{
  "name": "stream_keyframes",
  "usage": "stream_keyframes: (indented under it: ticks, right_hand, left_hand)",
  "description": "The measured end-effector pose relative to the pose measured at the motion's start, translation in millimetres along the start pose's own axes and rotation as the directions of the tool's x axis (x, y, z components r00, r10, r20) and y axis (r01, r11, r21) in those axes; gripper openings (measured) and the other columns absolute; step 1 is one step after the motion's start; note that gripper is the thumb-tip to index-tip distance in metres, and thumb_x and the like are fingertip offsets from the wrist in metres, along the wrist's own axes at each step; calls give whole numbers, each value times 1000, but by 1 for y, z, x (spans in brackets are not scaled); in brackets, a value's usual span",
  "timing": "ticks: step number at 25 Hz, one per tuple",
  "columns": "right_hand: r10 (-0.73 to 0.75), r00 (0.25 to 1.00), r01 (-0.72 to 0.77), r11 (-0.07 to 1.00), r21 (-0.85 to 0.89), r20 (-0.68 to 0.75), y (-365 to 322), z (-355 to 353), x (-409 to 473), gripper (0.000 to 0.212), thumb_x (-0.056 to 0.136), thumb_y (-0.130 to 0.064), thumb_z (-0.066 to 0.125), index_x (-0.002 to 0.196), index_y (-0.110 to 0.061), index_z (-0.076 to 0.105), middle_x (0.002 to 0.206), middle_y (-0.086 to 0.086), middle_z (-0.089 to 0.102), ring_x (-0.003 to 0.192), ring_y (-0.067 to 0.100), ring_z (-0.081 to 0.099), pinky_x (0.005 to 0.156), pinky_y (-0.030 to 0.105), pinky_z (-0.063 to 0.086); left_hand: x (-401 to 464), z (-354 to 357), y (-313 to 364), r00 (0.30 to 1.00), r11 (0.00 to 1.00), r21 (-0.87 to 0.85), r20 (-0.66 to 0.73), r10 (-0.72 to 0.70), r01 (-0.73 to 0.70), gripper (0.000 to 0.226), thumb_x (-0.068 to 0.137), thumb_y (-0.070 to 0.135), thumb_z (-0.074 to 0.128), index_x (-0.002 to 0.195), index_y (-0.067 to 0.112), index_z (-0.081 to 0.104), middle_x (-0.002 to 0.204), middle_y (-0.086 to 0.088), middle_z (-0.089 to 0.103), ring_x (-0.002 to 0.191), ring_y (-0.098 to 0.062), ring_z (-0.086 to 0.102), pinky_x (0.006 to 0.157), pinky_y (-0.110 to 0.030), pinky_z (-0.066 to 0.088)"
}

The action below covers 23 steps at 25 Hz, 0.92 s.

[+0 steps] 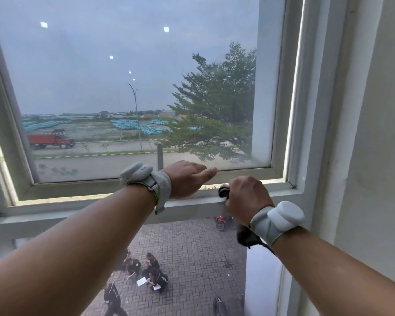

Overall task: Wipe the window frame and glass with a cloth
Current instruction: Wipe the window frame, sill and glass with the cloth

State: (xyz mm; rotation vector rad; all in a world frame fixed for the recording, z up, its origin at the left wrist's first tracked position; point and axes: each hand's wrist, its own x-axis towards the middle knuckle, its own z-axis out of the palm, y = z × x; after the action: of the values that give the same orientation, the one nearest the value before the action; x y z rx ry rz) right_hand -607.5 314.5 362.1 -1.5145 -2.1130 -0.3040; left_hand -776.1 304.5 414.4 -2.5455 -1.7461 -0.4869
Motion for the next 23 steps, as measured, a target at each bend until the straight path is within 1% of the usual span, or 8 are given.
stream_keyframes:
  ticks: [2,5,7,9,13,15,21,23]
  right_hand:
    - [-15,1000,14,999,29,8,-28,6,2,24,83,-21,50,96,-10,66,102,14,67,97,32,64,79,30,49]
    - [-49,999,49,998,45,9,-69,12,3,24,85,-23,51,97,-10,67,101,14,67,94,32,65,78,32,51]
    - [-81,997,81,994,78,3,-101,14,3,24,85,-21,54,99,-9,68,101,14,67,94,33,65,78,32,51]
    - [-109,994,108,989,98,-1,-130,15,2,24,84,-17,53,101,-7,68,101,15,67,94,34,65,78,32,50]
    - [-125,992,124,987,107,4,-179,21,2,26,84,-16,52,103,-5,67,103,17,66,97,34,64,83,34,51]
    - [-121,993,119,987,112,15,-193,22,2,26,84,-15,52,103,-5,67,104,17,66,98,34,63,84,34,51]
    - [-144,988,135,981,142,56,-232,20,2,26,85,-14,52,105,-5,66,107,18,65,101,33,61,82,34,49]
    - [-155,986,145,977,158,57,-245,19,1,25,87,-14,51,106,-5,65,109,17,65,102,32,61,82,33,48]
  left_hand:
    - [-13,-9,-18,1000,999,-32,18,-22,22,63,98,55,23,120,10,62,124,-11,64,112,-26,58,99,-39,44]
    - [-34,-21,-36,999,988,-155,39,-15,21,58,98,52,28,118,11,65,116,-8,68,102,-20,62,97,-36,47]
    - [-47,-31,-49,1000,984,-177,6,-28,28,57,98,51,29,116,12,66,112,-8,69,98,-19,62,95,-34,48]
    - [-59,-42,-64,998,985,-163,-36,-55,48,58,99,50,29,113,10,67,110,-12,69,101,-25,62,92,-35,47]
    - [-81,-55,-104,993,988,-114,-53,-107,101,59,101,48,25,118,9,66,121,-12,66,113,-27,57,85,-26,39]
    - [-86,-57,-117,991,987,-107,-43,-127,122,59,100,50,25,120,11,64,125,-13,64,117,-27,55,88,-27,38]
    - [-100,-63,-142,990,989,-62,-46,-136,133,61,99,52,24,120,12,65,126,-12,64,118,-26,56,99,-35,41]
    - [-104,-65,-147,989,989,-62,-51,-137,134,59,100,51,25,122,13,64,128,-11,63,120,-26,55,101,-34,40]
